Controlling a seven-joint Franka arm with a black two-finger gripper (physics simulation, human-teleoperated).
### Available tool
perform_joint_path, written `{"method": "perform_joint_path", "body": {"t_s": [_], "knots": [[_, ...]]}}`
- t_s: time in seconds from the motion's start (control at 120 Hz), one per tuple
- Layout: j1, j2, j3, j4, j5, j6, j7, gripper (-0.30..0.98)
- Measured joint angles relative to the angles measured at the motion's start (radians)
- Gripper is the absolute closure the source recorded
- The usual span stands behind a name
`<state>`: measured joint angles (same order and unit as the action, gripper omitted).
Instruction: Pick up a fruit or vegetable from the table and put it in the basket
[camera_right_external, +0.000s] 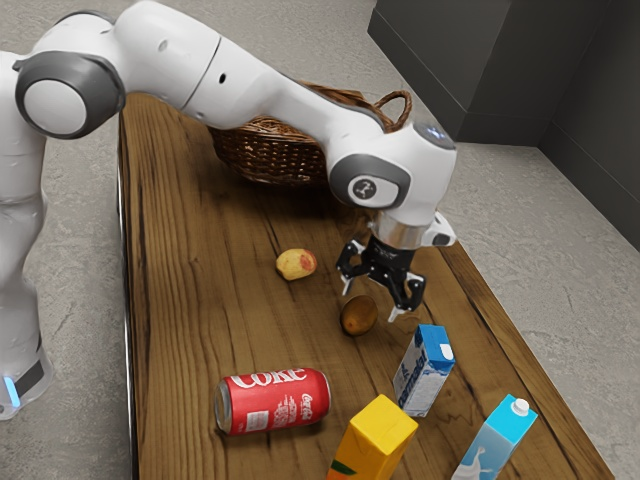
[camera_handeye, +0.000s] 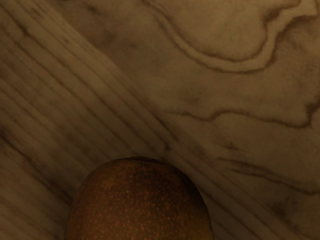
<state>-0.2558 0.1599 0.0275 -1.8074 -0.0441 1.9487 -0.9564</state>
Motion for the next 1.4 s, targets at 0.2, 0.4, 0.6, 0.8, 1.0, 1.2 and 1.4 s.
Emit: {"method": "perform_joint_path", "body": {"t_s": [0.2,0.4,0.6,0.8,1.0,1.2,1.4], "knots": [[-0.003,0.018,-0.004,-0.001,-0.009,0.001,-0.005,0.00],[0.000,0.029,-0.004,-0.015,-0.033,0.001,-0.009,0.00],[0.006,0.031,-0.003,-0.018,-0.037,0.001,-0.013,0.10],[0.007,0.031,-0.003,-0.018,-0.038,0.000,-0.015,0.32],[0.001,0.008,-0.001,-0.011,-0.034,-0.002,-0.018,0.35],[-0.004,-0.084,0.054,0.045,-0.023,-0.039,0.002,0.38],[0.005,-0.213,0.131,0.156,0.047,-0.208,0.056,0.36]]}}
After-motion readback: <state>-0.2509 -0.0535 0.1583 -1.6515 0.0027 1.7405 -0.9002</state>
